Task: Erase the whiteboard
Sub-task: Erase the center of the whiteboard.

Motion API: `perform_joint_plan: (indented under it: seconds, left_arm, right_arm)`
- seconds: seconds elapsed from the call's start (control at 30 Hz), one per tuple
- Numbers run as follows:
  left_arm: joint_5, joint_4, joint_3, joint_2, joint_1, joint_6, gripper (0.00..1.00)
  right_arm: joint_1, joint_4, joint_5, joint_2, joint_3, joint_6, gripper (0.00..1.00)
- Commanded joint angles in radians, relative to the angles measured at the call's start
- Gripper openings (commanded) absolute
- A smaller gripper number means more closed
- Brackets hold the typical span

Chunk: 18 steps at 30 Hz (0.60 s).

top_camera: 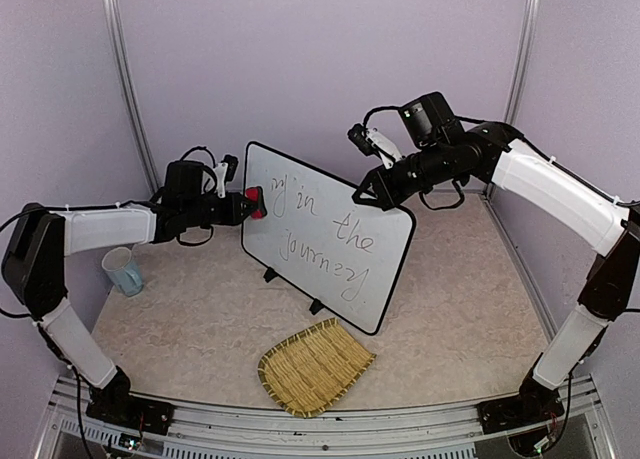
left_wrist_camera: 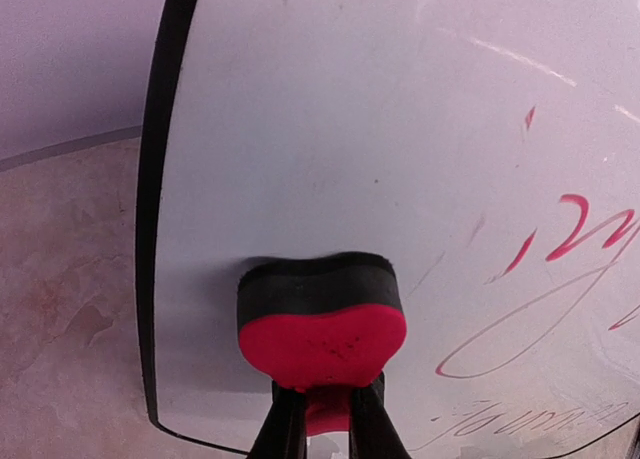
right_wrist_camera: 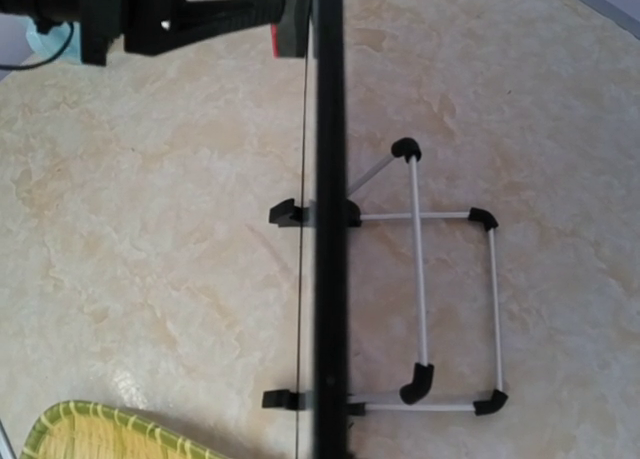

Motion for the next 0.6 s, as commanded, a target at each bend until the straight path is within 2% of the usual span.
perform_joint_plan:
  seconds: [0.0, 0.3, 0.57]
  left_arm:
    - [-0.004, 0.011, -0.037, 0.049, -0.007, -0.019, 0.12]
    - [-0.001, 0.055, -0.071, 0.058, -0.016, -0.032, 0.11]
    - [0.022, 0.026, 0.022, 0.016, -0.020, -0.018, 0.12]
  right_arm:
    - [0.034, -0.050, -0.062, 0.028, -0.004, -0.076, 0.00]
    - [0.033, -0.049, -0.061, 0.025, -0.010, -0.078, 0.00]
    - [0.038, -0.046, -0.067, 0.022, -0.018, -0.080, 0.00]
